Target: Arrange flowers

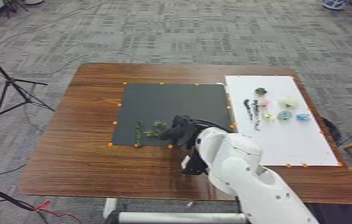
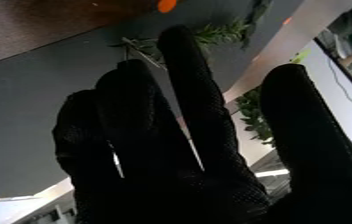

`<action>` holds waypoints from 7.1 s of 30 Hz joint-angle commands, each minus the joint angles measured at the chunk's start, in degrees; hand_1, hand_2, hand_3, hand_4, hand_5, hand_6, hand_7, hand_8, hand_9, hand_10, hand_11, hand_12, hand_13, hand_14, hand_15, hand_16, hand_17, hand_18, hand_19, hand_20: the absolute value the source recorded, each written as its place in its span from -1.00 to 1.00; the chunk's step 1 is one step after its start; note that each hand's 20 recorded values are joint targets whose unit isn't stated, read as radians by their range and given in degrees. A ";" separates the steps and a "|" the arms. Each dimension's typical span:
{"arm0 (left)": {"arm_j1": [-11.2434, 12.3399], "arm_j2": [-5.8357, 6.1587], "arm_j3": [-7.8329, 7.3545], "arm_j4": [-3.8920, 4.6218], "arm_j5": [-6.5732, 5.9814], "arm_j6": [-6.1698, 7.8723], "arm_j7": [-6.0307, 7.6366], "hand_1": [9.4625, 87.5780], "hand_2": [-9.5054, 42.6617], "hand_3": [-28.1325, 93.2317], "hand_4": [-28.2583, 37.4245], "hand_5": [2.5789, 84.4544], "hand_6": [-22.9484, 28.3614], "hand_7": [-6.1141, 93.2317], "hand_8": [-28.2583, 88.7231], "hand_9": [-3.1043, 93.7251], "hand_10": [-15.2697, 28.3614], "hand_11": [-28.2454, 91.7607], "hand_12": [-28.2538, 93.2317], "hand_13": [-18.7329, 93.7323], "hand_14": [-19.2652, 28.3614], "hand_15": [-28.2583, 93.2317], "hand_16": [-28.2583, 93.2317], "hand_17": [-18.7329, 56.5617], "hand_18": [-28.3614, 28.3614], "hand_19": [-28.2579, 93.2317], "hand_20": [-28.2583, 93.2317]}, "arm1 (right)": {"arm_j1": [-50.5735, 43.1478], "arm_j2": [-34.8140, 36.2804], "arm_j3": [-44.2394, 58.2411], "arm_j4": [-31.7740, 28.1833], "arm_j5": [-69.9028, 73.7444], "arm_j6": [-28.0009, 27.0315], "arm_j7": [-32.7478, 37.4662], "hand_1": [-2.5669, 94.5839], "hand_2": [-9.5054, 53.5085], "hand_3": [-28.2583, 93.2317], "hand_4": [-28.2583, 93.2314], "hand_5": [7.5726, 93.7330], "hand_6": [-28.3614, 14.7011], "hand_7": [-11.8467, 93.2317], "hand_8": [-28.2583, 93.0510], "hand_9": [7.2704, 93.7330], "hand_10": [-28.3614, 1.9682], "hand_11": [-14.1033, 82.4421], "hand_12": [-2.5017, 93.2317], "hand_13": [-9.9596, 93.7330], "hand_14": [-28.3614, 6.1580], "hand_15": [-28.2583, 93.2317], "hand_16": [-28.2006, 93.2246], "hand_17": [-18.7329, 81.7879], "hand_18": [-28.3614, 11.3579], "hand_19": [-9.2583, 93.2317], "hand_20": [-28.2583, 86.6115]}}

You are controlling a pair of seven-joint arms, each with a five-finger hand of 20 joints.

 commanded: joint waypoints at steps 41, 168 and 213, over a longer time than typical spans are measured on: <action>-1.69 0.43 1.70 0.46 -0.03 0.28 -2.03 -0.69 0.03 0.61 -1.00 -0.19 0.22 -0.77 -0.63 -0.34 0.31 -0.37 -0.35 -0.31 0.41 -0.18 -0.59 -0.64 0.41 -0.17 -0.36 | 0.15 -4.90 -5.37 6.06 -7.56 3.93 0.70 -0.35 -0.40 0.59 -0.85 0.24 -0.23 -0.63 -0.68 0.07 -0.99 -0.27 -0.56 0.35 -0.49 0.77 -0.18 -0.01 -1.00 0.87 0.13; 2.38 -0.59 3.25 -1.32 -4.50 2.38 3.15 -0.67 0.02 0.62 -1.00 -0.17 0.22 -0.72 -0.63 -0.34 0.31 -0.34 -0.35 -0.29 0.41 -0.13 -0.59 -0.63 0.41 -0.15 -0.36 | -4.20 10.05 7.91 9.27 -28.24 32.38 6.45 0.40 -1.00 0.66 -1.00 0.35 0.14 0.04 -0.35 0.71 0.15 -0.15 0.14 0.73 0.25 0.59 0.05 0.21 -0.94 0.98 0.06; 2.36 -1.18 2.99 -1.45 -4.09 2.52 1.63 -0.67 0.02 0.62 -1.00 -0.18 0.22 -0.72 -0.63 -0.34 0.32 -0.34 -0.35 -0.30 0.41 -0.13 -0.59 -0.64 0.42 -0.14 -0.36 | -6.23 7.65 11.06 14.25 -22.48 7.01 9.41 0.34 -1.00 0.47 -0.98 0.61 -0.03 -0.48 -0.33 0.77 0.03 -0.41 -0.08 0.68 0.09 0.57 -0.01 0.15 -1.00 0.96 0.14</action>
